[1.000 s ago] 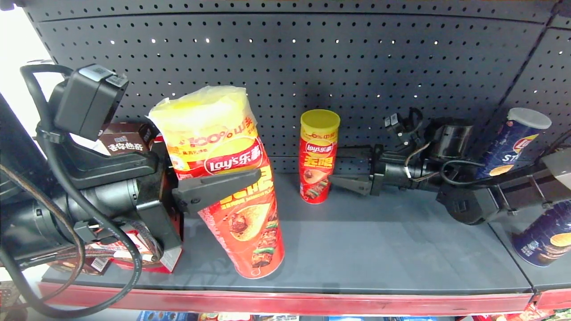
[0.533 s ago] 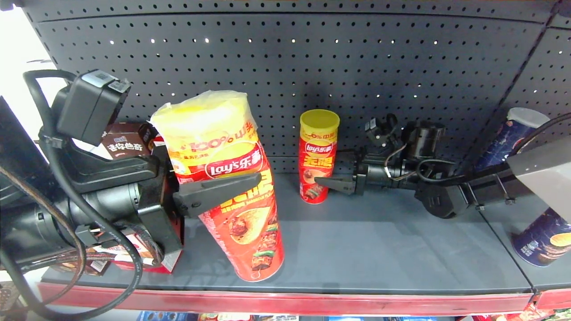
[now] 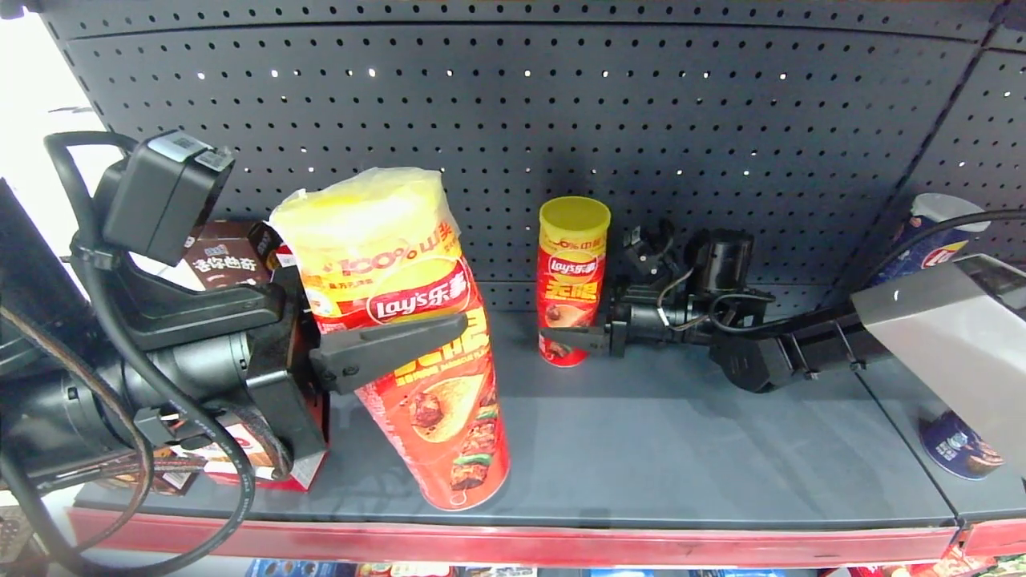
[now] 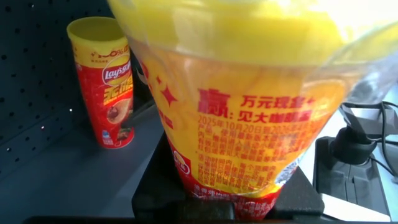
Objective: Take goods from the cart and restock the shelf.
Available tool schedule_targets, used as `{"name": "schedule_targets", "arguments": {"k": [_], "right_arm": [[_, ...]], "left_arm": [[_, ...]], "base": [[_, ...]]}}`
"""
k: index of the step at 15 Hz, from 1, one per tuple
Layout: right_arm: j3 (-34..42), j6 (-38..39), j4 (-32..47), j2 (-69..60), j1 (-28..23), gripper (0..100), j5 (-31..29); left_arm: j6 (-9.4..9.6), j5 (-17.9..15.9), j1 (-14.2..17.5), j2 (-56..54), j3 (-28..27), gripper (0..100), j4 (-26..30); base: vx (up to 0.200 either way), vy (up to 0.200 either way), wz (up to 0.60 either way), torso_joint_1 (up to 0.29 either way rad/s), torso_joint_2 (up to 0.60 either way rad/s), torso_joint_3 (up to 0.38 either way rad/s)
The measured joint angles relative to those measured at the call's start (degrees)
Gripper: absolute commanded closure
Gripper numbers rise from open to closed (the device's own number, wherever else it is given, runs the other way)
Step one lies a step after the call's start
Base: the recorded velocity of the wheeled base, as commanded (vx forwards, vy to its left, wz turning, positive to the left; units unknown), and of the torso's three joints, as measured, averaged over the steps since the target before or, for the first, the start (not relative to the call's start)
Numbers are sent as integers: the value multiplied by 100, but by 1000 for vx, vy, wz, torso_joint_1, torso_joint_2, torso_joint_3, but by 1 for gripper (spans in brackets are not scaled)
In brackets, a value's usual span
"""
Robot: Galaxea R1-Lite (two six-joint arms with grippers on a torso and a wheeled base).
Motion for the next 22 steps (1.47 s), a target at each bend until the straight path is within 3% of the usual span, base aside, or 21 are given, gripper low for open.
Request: {"name": "schedule_targets", "arguments": {"k": [1, 8, 10, 14, 18, 22], "right_arm": [[-44, -2, -18, 57, -6, 100, 7], [-80, -9, -46, 199, -4, 100, 22], [2, -11, -62, 167, 16, 100, 13], [234, -11, -46, -65, 44, 100, -4], [844, -17, -473, -533, 146, 100, -187], [2147, -17, -1348, -1025, 377, 100, -384]], "left_arm": [[-2, 6, 1, -2, 6, 100, -2], [-9, 15, 17, -27, 96, 100, -95], [-123, 9, 50, -35, 204, 100, -322], [-132, 6, 63, -38, 245, 100, -350], [-140, 22, 63, -82, 339, 100, -341], [-148, 39, 69, -137, 369, 100, -336]], "base": [[0, 0, 0, 0, 0, 0], [0, 0, 0, 0, 0, 0], [0, 0, 0, 0, 0, 0], [0, 0, 0, 0, 0, 0], [0, 0, 0, 0, 0, 0], [0, 0, 0, 0, 0, 0]]}}
